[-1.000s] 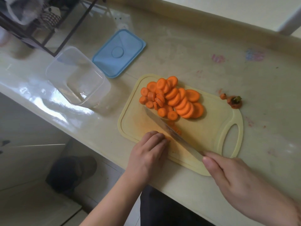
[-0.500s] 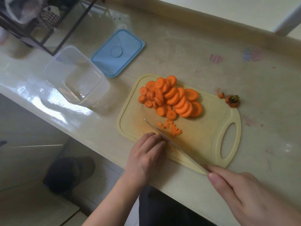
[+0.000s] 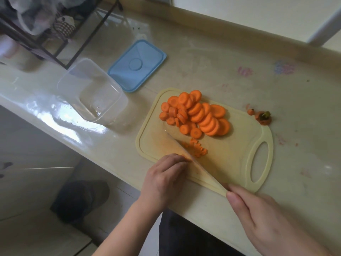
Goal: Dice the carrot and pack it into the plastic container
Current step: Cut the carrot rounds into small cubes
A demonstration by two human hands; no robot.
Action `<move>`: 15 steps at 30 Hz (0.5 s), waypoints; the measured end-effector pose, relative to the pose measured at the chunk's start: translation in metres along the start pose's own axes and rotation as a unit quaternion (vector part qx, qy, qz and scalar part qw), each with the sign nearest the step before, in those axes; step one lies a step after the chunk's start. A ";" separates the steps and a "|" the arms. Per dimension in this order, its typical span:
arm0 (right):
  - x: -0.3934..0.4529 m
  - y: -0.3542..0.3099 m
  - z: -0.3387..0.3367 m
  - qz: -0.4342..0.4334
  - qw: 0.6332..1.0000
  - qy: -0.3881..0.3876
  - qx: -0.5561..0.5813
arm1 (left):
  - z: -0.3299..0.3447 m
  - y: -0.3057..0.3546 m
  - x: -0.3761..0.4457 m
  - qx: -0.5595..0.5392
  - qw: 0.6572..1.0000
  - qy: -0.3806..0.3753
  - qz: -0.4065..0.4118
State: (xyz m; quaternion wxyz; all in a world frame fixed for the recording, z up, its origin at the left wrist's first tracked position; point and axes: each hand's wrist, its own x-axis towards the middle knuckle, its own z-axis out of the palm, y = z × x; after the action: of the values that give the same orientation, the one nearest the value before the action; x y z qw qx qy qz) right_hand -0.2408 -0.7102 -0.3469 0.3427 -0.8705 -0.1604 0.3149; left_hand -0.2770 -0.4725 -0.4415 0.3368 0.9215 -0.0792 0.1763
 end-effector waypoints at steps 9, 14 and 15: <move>-0.001 -0.024 0.008 -0.048 0.998 -0.023 0.038 | -0.026 -0.002 0.024 -0.182 0.828 0.256 -0.465; 0.005 -0.026 0.009 -0.042 0.996 -0.024 0.071 | -0.024 0.005 0.035 -0.153 0.838 0.238 -0.467; 0.005 -0.025 0.009 -0.033 0.996 -0.020 0.079 | -0.023 0.006 0.036 -0.142 0.845 0.237 -0.457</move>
State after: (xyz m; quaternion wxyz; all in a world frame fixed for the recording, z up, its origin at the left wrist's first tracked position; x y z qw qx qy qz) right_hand -0.2443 -0.6858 -0.3366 0.4176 -0.8281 -0.1707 0.3326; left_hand -0.2513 -0.4633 -0.4073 0.5148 0.7259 0.4091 0.2020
